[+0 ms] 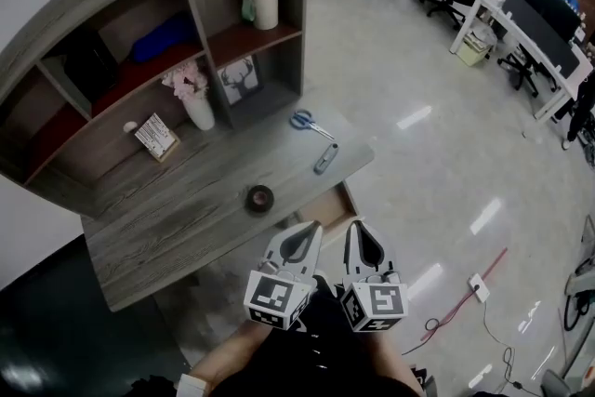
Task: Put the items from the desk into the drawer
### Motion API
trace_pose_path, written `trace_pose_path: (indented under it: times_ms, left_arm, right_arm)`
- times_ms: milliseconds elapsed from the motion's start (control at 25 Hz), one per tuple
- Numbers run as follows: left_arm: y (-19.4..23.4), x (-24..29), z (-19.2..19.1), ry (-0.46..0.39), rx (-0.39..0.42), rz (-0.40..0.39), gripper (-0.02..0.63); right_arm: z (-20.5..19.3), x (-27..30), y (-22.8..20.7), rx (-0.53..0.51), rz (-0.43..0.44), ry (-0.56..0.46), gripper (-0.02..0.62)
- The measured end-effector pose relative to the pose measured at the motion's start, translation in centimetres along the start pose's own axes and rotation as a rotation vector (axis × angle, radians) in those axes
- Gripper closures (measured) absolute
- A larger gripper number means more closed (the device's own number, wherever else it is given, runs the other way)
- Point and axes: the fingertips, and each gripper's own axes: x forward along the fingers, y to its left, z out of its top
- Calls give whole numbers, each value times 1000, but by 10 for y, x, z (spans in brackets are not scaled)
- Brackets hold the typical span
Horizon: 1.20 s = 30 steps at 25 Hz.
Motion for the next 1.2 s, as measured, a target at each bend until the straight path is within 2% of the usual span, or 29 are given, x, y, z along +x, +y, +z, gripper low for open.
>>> trace_pose_path:
  times_ms: [560, 840, 1040, 1080, 1120, 1200]
  left_arm:
    - [24, 59, 6, -9, -14, 81, 597]
    - [35, 68, 3, -1, -20, 120, 597]
    - [52, 61, -2, 4, -38, 184, 597]
    - [57, 58, -2, 6, -40, 197, 597]
    - [62, 54, -3, 6, -41, 210, 597]
    - [73, 43, -7, 4, -44, 237, 597]
  right_arm:
    - [9, 55, -46, -10, 48, 16, 583]
    - [2, 73, -46, -30, 90, 56, 583]
    - [-11, 89, -31, -43, 170, 111, 580]
    - [-14, 94, -25, -47, 194, 127, 558]
    - [-17, 99, -19, -49, 221, 145, 491]
    - [-23, 106, -5, -53, 265, 177, 456]
